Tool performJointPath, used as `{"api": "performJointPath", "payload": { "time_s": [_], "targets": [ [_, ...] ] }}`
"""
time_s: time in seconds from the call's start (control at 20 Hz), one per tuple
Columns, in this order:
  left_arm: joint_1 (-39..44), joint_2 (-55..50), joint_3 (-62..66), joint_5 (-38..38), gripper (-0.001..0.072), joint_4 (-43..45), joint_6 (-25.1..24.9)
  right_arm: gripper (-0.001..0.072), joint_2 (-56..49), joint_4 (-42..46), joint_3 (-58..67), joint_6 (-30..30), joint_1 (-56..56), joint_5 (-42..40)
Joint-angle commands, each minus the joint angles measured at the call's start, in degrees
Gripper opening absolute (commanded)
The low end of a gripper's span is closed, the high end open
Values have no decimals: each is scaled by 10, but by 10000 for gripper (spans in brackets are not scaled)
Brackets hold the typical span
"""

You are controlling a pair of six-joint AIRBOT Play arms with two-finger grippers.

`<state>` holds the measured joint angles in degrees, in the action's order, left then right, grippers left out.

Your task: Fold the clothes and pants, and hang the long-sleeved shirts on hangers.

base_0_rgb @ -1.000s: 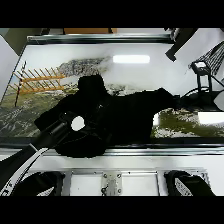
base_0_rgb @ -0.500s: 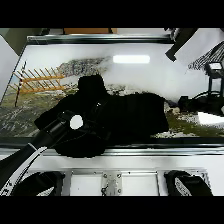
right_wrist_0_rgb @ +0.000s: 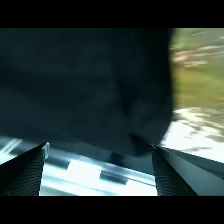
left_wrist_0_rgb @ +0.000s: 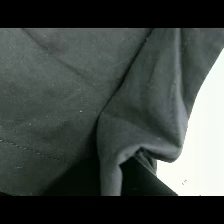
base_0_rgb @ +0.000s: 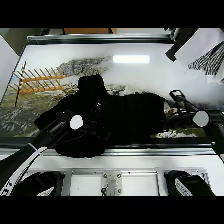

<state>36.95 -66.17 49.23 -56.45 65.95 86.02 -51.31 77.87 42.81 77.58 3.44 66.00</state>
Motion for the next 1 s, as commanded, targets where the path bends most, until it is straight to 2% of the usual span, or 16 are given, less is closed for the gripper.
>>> {"api": "performJointPath", "payload": {
  "time_s": [0.0, 0.15, 0.45, 0.5, 0.55, 0.6, 0.85, 0.95],
  "targets": [
    [-1, 0, 0, -1, 12, 0, 0, 711, -64, -59, -14, -82, 0, -22],
    [-1, 0, 0, -5, 12, 0, 0, 712, -123, -59, -14, -116, -10, -26],
    [-1, 0, 0, -5, 12, 0, 0, 711, -188, -59, -14, -125, -16, -25],
    [-1, 1, 0, -5, 12, 0, 0, 661, -186, -59, -14, -125, -16, -26],
    [-2, 2, 2, -7, 12, 2, 0, 321, -181, -56, -12, -125, -16, -25],
    [-7, 7, 11, -14, 12, 2, 0, 25, -167, -52, -5, -122, -16, -20],
    [-58, 118, 145, -81, 12, 3, 15, 14, 8, -2, 135, -123, -17, 72],
    [-61, 175, 198, -93, 12, -1, 39, 15, 97, 15, 201, -123, -17, 58]
  ]
}}
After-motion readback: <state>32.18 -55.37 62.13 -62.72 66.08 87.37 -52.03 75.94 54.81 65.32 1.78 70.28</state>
